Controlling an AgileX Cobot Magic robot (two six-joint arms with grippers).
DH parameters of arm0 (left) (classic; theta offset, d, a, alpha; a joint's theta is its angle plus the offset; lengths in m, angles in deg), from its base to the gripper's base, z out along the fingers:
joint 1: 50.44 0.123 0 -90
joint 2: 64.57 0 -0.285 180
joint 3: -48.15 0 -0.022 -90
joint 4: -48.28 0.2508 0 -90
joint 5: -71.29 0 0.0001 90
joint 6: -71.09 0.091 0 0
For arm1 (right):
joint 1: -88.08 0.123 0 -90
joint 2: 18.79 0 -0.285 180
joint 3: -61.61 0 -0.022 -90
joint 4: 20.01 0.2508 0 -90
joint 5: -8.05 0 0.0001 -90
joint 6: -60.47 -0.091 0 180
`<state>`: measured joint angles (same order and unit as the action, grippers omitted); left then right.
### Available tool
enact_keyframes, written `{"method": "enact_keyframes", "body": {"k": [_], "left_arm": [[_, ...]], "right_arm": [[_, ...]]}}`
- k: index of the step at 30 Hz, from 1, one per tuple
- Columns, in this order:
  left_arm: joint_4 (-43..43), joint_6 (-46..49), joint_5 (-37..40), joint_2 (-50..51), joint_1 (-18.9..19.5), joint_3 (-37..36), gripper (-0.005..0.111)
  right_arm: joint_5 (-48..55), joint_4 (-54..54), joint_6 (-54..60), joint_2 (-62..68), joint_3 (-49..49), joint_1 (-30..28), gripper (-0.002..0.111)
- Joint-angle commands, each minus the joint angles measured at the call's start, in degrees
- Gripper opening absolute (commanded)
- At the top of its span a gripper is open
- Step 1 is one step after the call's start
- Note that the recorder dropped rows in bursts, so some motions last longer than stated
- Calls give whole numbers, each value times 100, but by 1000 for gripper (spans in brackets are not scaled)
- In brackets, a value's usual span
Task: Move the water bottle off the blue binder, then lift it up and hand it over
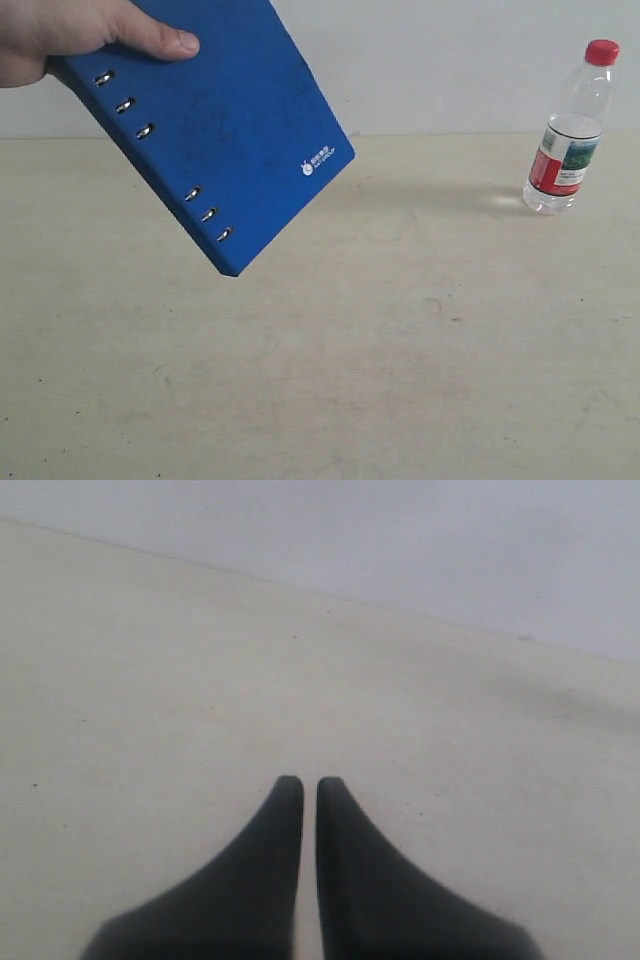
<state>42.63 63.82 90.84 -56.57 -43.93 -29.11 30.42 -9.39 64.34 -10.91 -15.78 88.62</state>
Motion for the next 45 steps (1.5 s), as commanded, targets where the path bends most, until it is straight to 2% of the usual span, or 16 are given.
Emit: {"method": "enact_keyframes", "body": {"k": [1,30,33,39,45], "left_arm": [[347,-4,206,-21,-29,4,5],[359,153,152,-21,-29,4,5],[359,153,153,-21,-29,4,5],[374,153,153,-21,-29,4,5],[374,153,153,-21,-29,4,5]], "right_arm": [[-33,-23,7,-10,17,3,0],[-33,-23,7,-10,17,3,0],[-90,-326,5,-10,17,-177,0],[-204,-277,16,-10,17,-911,0],[-72,-359,56,-10,17,-955,0]]}}
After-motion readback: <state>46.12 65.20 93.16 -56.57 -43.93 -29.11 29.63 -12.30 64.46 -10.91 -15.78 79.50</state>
